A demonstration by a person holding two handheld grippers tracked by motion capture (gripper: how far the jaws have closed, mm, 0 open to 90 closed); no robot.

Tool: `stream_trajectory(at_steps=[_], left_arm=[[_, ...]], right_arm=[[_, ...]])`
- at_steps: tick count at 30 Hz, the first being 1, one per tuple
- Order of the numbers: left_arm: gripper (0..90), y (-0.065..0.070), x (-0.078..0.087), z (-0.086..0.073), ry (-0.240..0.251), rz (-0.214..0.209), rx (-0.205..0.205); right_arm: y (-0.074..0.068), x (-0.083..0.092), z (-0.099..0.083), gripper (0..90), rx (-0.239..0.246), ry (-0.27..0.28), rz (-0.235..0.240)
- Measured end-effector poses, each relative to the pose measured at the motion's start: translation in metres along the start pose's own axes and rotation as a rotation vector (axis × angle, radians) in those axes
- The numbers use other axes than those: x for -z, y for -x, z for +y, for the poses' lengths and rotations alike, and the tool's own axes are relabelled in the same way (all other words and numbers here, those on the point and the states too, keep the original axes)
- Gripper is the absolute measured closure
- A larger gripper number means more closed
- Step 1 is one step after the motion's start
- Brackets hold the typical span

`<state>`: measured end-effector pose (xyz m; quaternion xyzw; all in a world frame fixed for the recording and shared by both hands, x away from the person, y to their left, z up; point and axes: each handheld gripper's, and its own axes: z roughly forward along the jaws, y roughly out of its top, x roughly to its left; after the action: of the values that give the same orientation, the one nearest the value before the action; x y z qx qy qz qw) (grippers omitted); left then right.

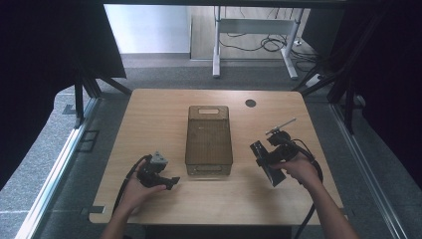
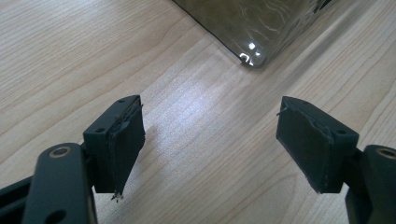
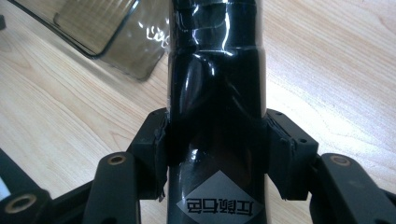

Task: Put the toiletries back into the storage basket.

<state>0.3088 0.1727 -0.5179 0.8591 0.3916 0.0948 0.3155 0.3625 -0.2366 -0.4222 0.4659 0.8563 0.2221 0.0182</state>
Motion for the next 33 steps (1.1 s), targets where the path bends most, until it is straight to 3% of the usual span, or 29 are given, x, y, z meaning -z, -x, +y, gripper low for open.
stream_trajectory(at_steps=[33], left_arm=[[23.9, 0.001, -0.003, -0.001, -0.006, -0.003, -0.002]], right_arm=[[-0.007, 0.01, 0.043, 46.3, -0.048, 0.028, 0.052]])
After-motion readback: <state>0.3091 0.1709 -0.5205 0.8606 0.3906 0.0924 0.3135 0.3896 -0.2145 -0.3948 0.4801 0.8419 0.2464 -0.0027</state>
